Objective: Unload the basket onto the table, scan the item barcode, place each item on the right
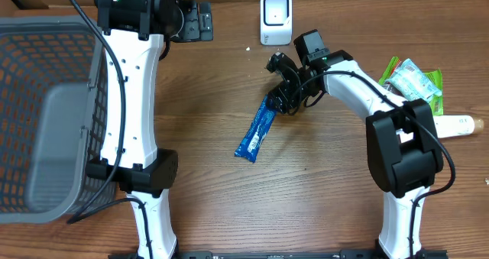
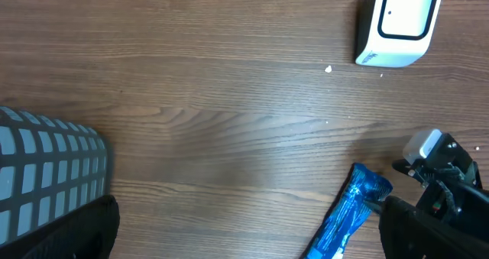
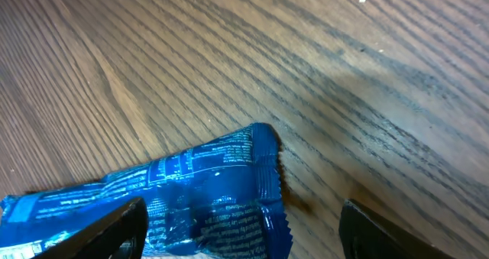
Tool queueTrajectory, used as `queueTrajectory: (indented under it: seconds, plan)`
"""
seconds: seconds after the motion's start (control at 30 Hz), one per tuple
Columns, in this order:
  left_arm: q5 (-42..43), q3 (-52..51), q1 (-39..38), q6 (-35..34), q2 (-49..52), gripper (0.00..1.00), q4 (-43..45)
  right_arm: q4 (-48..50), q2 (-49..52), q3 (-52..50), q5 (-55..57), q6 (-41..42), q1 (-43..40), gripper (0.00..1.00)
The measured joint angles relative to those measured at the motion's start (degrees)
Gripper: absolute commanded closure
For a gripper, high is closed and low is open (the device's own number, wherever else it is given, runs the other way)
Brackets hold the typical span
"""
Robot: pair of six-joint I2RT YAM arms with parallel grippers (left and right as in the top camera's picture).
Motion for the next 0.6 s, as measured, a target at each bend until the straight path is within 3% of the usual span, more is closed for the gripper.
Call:
queueTrajectory:
  seconds: [0.13, 0.27, 0.5, 0.6]
  plan:
    - [0.0, 0.0, 0.0, 0.0, 0.0, 0.0, 0.0, 0.1, 0.7, 0.0, -0.1, -0.2, 0.0, 0.32]
    - [0.0, 0.0, 0.0, 0.0, 0.0, 0.0, 0.0, 0.5, 3.0, 0.0, -0.7, 0.0, 0.0, 0.49]
    - [0.0, 0.0, 0.0, 0.0, 0.0, 0.0, 0.0, 0.7, 3.2, 0.8, -2.0, 3.5, -0.1, 0.96]
    - [0.0, 0.0, 0.0, 0.0, 0.0, 0.0, 0.0, -0.4, 3.2, 1.8, -1.3, 8.3, -0.7, 0.96]
